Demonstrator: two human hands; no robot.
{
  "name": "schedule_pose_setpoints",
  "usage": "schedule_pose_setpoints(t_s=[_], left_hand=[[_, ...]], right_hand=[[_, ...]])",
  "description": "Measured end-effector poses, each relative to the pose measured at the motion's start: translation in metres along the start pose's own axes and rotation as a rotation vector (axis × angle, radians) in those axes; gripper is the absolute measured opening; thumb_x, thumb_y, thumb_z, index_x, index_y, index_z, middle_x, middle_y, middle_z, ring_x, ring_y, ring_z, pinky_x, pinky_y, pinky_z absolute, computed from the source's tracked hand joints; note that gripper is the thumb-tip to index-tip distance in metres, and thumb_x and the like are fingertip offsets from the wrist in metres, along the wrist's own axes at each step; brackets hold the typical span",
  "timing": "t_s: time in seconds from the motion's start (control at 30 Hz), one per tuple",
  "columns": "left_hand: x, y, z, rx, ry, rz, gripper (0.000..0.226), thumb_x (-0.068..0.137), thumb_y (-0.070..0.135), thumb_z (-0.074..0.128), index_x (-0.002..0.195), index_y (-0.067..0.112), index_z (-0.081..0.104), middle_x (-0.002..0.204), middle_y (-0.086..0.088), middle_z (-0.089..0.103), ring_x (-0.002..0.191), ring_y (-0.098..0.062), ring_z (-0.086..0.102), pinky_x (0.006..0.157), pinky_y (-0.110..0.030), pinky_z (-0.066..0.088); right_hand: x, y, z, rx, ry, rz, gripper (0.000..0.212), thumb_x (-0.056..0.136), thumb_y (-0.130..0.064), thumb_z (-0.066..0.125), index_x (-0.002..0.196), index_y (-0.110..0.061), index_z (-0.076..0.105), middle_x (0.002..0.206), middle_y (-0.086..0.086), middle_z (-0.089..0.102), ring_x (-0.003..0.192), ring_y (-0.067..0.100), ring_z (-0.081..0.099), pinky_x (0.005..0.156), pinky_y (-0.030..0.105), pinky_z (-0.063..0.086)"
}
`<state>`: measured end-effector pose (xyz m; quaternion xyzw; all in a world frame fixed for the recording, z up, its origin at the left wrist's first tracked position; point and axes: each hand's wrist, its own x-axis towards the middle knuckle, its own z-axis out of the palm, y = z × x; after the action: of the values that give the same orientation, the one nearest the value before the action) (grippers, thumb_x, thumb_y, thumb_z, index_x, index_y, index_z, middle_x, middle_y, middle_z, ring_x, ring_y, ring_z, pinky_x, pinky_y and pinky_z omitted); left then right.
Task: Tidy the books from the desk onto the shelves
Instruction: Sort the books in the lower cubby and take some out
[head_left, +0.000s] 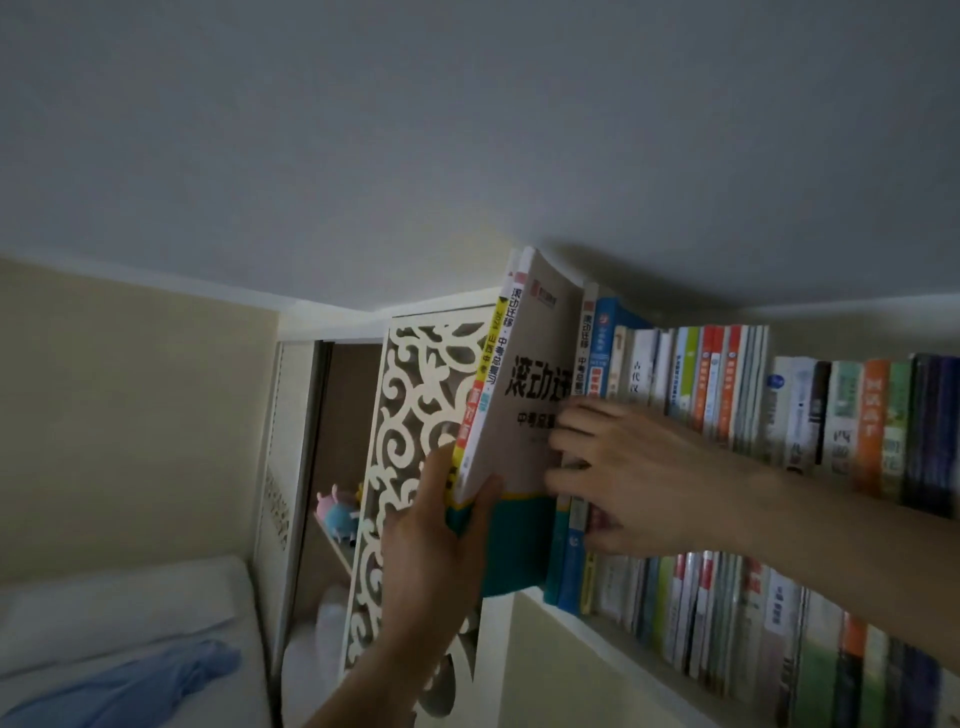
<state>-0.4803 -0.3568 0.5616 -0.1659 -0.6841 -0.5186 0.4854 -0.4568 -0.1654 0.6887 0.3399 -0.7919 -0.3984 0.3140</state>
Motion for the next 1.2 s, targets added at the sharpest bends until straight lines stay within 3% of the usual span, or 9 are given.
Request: schedule_pose_setpoints(t_s=[0.07, 0.17, 0.3, 0.5, 0.63, 0.77, 0.93, 1.1, 1.2], left_hand=[[-0.009, -0.002, 0.008, -0.04, -0.026, -0.004, 0.028, 0.097, 0.023, 0.068, 0.122, 0.018, 0.058, 0.097, 0.031, 0.044, 0.085, 0.034, 0.049, 0.057, 0.003, 0.044], [-0.006, -0.003, 0.01, -0.095, -0.062, -0.061, 0.026, 0.099, 0.022, 0.066, 0.121, 0.021, 0.052, 0.097, 0.027, 0.053, 0.085, 0.04, 0.041, 0.064, 0.011, 0.034], [0.007, -0.014, 0.021, -0.179, -0.081, -0.104, 0.031, 0.098, 0.028, 0.067, 0.122, 0.031, 0.048, 0.099, 0.023, 0.066, 0.084, 0.013, 0.065, 0.06, -0.007, 0.05], [0.016, -0.006, 0.059, -0.286, -0.233, -0.136, 0.017, 0.106, 0.04, 0.048, 0.119, 0.03, 0.048, 0.096, 0.009, 0.07, 0.086, 0.001, 0.071, 0.065, -0.013, 0.054], [0.014, -0.001, 0.07, -0.428, -0.264, -0.085, 0.029, 0.109, 0.039, 0.042, 0.132, 0.024, 0.05, 0.105, 0.004, 0.073, 0.095, -0.009, 0.073, 0.076, -0.027, 0.06], [0.013, 0.007, 0.068, -0.687, -0.504, -0.369, 0.031, 0.104, 0.042, 0.049, 0.132, 0.032, 0.059, 0.117, 0.007, 0.074, 0.109, -0.011, 0.071, 0.085, -0.025, 0.059], [0.018, 0.002, 0.062, -0.762, -0.677, -0.46, 0.056, 0.096, 0.058, 0.056, 0.141, 0.025, 0.055, 0.127, -0.004, 0.07, 0.119, -0.026, 0.067, 0.106, -0.048, 0.051], [0.014, 0.006, 0.06, -0.735, -0.628, -0.402, 0.035, 0.104, 0.039, 0.052, 0.137, 0.029, 0.055, 0.121, 0.002, 0.073, 0.114, -0.018, 0.07, 0.094, -0.034, 0.058], [0.012, 0.001, 0.049, -0.712, -0.583, -0.418, 0.031, 0.102, 0.04, 0.054, 0.131, 0.031, 0.061, 0.116, 0.002, 0.074, 0.112, -0.018, 0.07, 0.099, -0.042, 0.056]], right_hand=[[-0.001, 0.002, -0.001, -0.038, -0.041, 0.035, 0.069, 0.066, -0.073, 0.065, 0.12, -0.03, 0.064, 0.122, 0.007, 0.062, 0.122, 0.028, 0.05, 0.116, 0.045, 0.024], [0.001, 0.004, -0.007, -0.085, -0.076, 0.099, 0.088, 0.06, -0.08, 0.064, 0.131, -0.029, 0.061, 0.141, 0.015, 0.054, 0.137, 0.037, 0.041, 0.121, 0.048, 0.006], [0.003, 0.005, -0.009, -0.092, -0.07, 0.113, 0.096, 0.069, -0.079, 0.063, 0.146, -0.026, 0.044, 0.157, 0.014, 0.037, 0.15, 0.033, 0.023, 0.123, 0.047, 0.003], [0.0, 0.011, -0.014, -0.046, -0.034, 0.155, 0.089, 0.079, -0.07, 0.065, 0.15, -0.024, 0.036, 0.164, 0.012, 0.022, 0.154, 0.03, 0.012, 0.118, 0.04, -0.005], [0.002, 0.009, -0.014, -0.081, -0.04, 0.189, 0.092, 0.069, -0.072, 0.071, 0.142, -0.023, 0.045, 0.157, 0.014, 0.035, 0.15, 0.034, 0.023, 0.12, 0.047, 0.008], [-0.001, 0.014, -0.022, -0.077, -0.019, 0.212, 0.088, 0.064, -0.072, 0.074, 0.136, -0.029, 0.052, 0.153, 0.01, 0.041, 0.146, 0.033, 0.031, 0.117, 0.047, 0.012], [-0.011, 0.017, -0.027, -0.059, -0.043, 0.212, 0.083, 0.069, -0.069, 0.072, 0.141, -0.036, 0.047, 0.159, 0.006, 0.033, 0.149, 0.028, 0.025, 0.118, 0.045, 0.019], [-0.007, 0.019, -0.026, -0.085, -0.011, 0.213, 0.068, 0.074, -0.065, 0.064, 0.133, -0.034, 0.057, 0.15, 0.005, 0.045, 0.142, 0.026, 0.034, 0.114, 0.049, 0.031], [-0.006, 0.018, -0.028, -0.012, 0.078, 0.251, 0.068, 0.08, -0.062, 0.059, 0.139, -0.03, 0.048, 0.15, 0.004, 0.043, 0.139, 0.024, 0.039, 0.112, 0.047, 0.035]])
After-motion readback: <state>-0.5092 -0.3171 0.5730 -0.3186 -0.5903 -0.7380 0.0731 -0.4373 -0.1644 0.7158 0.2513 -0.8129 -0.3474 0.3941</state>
